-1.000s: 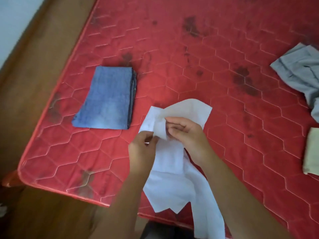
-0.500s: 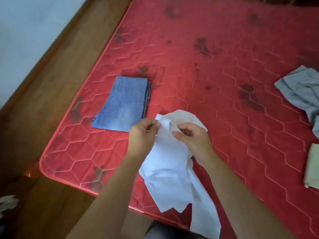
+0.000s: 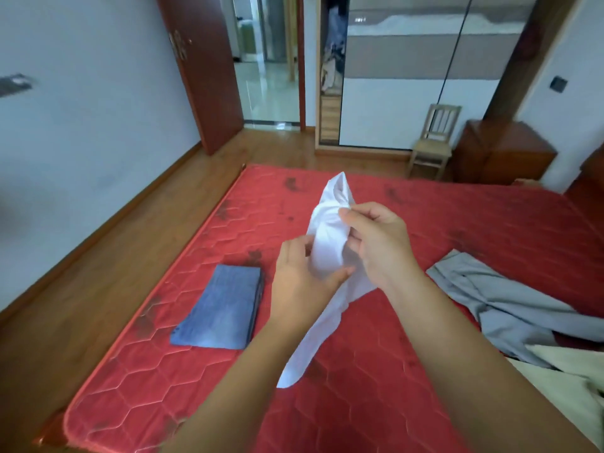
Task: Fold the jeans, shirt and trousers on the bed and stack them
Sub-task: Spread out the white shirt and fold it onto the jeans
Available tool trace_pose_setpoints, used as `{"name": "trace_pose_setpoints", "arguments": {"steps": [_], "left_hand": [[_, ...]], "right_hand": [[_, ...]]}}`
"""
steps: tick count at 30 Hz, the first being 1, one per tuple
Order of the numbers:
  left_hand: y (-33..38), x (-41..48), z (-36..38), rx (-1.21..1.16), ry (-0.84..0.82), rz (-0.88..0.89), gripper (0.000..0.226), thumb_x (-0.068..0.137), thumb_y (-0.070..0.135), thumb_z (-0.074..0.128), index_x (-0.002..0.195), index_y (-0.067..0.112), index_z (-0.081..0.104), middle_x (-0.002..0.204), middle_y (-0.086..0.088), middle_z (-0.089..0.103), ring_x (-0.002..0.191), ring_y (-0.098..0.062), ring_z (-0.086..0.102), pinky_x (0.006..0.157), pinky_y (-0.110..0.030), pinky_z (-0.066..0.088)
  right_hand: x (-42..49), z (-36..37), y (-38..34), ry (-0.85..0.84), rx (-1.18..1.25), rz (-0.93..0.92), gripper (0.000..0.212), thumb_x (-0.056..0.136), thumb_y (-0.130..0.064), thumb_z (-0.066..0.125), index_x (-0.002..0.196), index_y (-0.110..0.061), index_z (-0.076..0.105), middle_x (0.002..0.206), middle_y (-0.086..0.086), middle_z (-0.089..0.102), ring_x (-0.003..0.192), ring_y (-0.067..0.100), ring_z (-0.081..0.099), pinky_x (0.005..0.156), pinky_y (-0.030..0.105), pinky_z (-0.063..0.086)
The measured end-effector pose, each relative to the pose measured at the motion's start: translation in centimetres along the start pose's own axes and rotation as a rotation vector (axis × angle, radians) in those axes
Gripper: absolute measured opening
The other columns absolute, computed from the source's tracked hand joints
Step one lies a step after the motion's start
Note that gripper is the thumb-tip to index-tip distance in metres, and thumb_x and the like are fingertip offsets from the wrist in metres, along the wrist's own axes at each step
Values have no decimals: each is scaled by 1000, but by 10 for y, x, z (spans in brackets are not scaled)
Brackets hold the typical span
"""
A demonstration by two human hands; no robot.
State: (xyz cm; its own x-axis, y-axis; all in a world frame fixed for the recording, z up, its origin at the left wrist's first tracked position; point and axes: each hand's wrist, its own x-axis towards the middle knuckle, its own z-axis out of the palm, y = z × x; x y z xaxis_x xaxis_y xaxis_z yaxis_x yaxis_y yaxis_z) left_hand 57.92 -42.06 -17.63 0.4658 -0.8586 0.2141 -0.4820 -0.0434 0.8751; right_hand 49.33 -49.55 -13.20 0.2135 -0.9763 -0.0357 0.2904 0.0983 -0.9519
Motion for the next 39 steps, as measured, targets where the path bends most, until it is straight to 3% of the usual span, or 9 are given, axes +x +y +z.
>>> {"name": "trace_pose_setpoints", "arguments": {"steps": [5,8,13,17,19,22,26,33,39], "left_hand": [[49,2,-4,1,143,54,14,79,22,62,85,10,57,85,-3,60,76,-13,53,63,-24,39],[60,17,-17,19,101,187,20,74,10,49,58,-2,50,52,-8,40,52,-11,30,50,-34,25],[88,41,-30,-86,-54,178,18,80,1,58,66,3,69,56,3,54,53,-5,44,56,-26,38],[121,44,-22,-277,-85,129,22,87,0,54,69,3,67,69,-4,62,64,-11,54,61,-26,45],[135,41,-19,-298,-115,150,27,89,1,52,67,11,63,68,0,61,59,-3,53,57,-17,44],[147,32,-14,-290,-148,191,29,90,0,51,66,13,63,68,2,61,54,5,53,55,-12,42],[149,33,-26,-340,-78,107,26,89,2,51,67,10,63,68,-5,59,57,-9,51,53,-19,41],[150,30,-27,-334,-105,72,26,90,4,50,67,8,62,76,-14,57,72,-25,47,59,-27,40],[162,31,-30,-389,-136,75,37,90,5,51,60,18,67,81,-17,58,77,-28,49,72,-39,40]], "right_hand": [[-29,-1,-62,-59,-45,-129,20,83,3,61,69,-12,62,76,11,62,71,22,61,64,29,54],[-36,-19,-89,-37,-216,-244,19,82,1,63,69,-12,62,70,4,61,61,9,61,59,20,54],[-39,-65,-104,-27,-389,-226,18,83,-3,64,68,-13,60,50,-8,65,51,1,64,52,14,48],[-50,-95,-88,45,-542,-214,7,77,-8,72,77,-1,70,75,17,69,68,22,64,66,26,44],[-58,-107,-76,10,-635,-194,34,76,-13,73,86,16,59,94,36,60,80,34,63,75,38,48],[-63,-121,-63,55,-725,-186,46,74,-14,74,98,20,53,108,37,55,102,47,55,93,56,42],[-59,-146,-63,136,-816,-130,65,73,-23,77,130,-4,50,134,12,52,122,25,51,105,37,39],[-70,-127,-58,-89,-622,-145,52,74,-17,76,121,-7,59,120,3,61,103,14,59,87,19,43],[-59,-103,-33,-96,-623,-132,50,74,-20,75,120,-13,58,113,-2,61,102,16,57,92,31,47]]}}
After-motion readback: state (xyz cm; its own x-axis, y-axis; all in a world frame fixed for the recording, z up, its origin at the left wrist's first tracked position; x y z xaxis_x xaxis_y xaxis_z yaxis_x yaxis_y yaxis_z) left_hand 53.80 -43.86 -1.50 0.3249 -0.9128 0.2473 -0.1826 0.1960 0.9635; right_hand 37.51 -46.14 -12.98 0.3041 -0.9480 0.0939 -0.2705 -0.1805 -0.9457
